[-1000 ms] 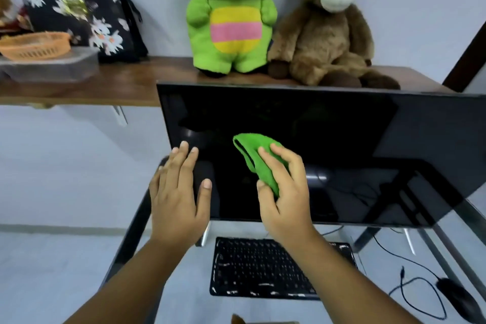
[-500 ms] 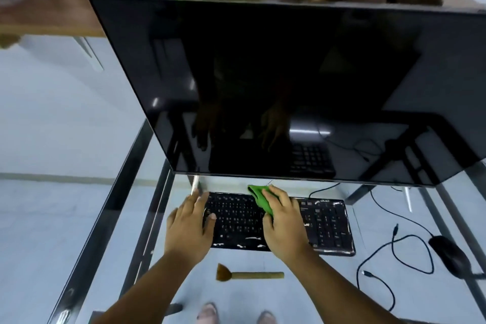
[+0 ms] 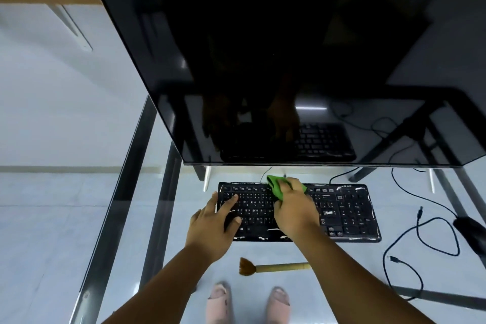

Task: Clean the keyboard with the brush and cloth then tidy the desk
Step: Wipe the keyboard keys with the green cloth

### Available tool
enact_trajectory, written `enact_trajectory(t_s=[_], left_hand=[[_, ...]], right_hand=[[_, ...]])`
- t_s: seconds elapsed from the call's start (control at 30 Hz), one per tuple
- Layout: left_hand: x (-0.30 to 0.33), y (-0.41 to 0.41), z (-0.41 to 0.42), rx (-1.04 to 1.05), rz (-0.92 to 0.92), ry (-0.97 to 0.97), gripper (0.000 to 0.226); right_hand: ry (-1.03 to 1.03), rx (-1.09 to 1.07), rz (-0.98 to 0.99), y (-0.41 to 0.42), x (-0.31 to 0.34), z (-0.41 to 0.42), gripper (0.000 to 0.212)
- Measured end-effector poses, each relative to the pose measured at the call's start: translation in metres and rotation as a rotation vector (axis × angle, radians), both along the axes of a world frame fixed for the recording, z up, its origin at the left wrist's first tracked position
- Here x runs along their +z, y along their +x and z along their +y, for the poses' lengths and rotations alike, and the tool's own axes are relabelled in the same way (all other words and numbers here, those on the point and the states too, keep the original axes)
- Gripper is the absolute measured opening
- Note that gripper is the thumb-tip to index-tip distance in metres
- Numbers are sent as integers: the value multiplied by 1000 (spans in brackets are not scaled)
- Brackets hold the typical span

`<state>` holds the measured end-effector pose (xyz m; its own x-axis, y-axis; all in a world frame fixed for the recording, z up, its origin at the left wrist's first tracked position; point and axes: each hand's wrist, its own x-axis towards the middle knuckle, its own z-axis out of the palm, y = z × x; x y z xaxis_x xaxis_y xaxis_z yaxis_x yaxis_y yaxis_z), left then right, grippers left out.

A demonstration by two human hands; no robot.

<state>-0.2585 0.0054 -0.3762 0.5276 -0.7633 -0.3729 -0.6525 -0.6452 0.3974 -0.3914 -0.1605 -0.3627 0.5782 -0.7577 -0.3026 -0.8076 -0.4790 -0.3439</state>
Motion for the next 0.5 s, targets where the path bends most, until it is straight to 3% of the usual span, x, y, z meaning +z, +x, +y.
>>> enact_trajectory(t_s=[0.27,0.5], left_hand=[[-6,10,2,-31,-4,-31,56],[-4,16,3,-59,28,-40,56]], right_hand=[[4,231,-14,28,0,14,57],[3,-47,37,25,1,-5,43]])
